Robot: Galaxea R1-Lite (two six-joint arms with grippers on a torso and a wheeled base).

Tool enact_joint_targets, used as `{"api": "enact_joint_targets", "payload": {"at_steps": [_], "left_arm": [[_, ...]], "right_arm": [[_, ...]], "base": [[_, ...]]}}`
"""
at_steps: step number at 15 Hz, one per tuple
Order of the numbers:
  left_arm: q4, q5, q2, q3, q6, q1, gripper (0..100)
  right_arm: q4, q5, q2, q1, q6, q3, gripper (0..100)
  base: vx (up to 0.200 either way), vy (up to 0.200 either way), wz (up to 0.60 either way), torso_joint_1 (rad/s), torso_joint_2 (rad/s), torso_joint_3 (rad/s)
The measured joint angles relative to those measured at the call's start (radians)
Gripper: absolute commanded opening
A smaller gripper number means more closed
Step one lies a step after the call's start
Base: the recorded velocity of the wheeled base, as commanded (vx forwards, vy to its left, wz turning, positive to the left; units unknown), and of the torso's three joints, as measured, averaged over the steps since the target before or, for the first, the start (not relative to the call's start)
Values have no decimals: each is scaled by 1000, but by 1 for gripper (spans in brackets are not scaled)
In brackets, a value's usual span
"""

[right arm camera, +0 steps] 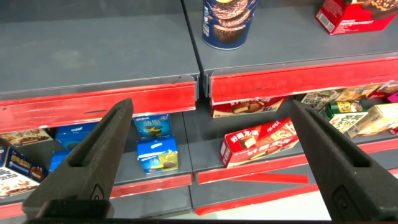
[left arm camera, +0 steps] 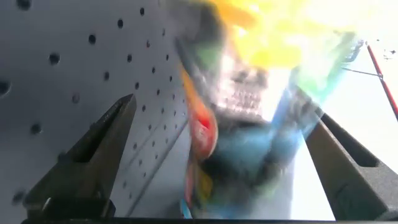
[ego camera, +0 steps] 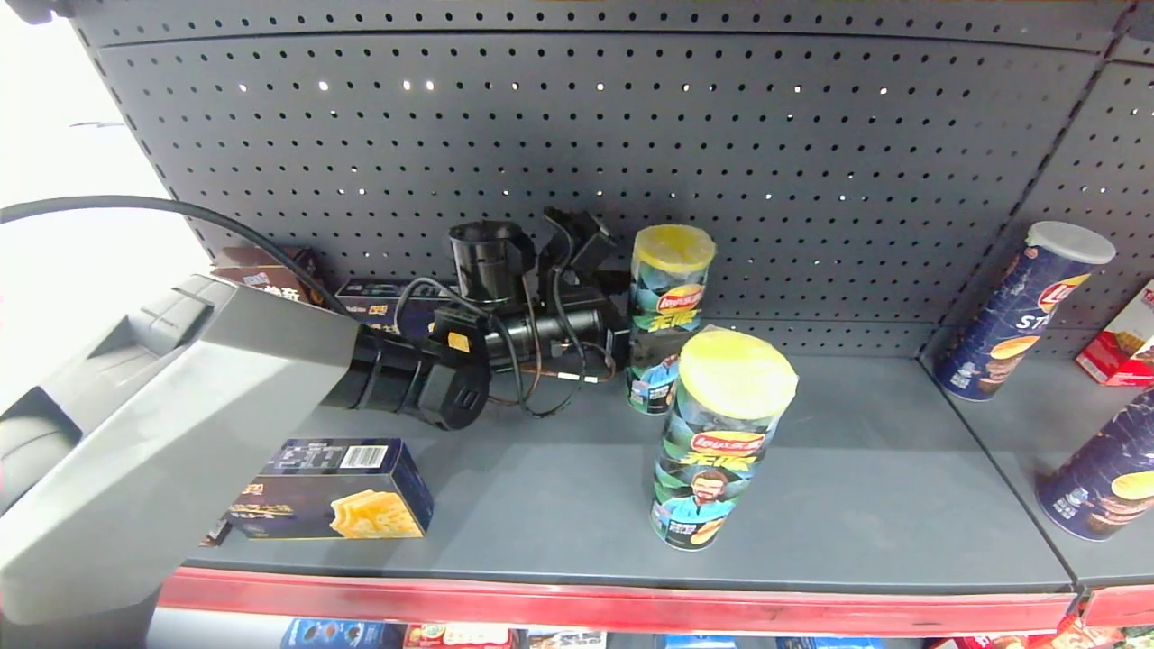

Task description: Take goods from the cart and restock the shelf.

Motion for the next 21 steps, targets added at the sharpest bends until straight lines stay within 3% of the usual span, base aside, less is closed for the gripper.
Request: {"api": "enact_joint_targets", "payload": {"at_steps": [5, 7, 14, 17, 21], "left_arm": [[-57, 3, -78, 168, 0, 18, 100], [-55, 50, -95, 191, -1, 24, 100], [6, 66, -114, 168, 0, 43, 100], [83, 68, -115, 106, 0, 46, 100], [104, 68, -113, 63, 0, 46, 100]], "right_arm": [[0, 0, 0, 1, 0, 0, 100], [0, 0, 0, 1, 0, 0, 100], [0, 0, 0, 0, 0, 0, 100], [0, 0, 0, 1, 0, 0, 100], [0, 0, 0, 0, 0, 0, 100]], "base": [[0, 0, 0, 0, 0, 0], [0, 0, 0, 0, 0, 0], [0, 0, 0, 0, 0, 0], [0, 0, 0, 0, 0, 0], [0, 0, 0, 0, 0, 0]]}}
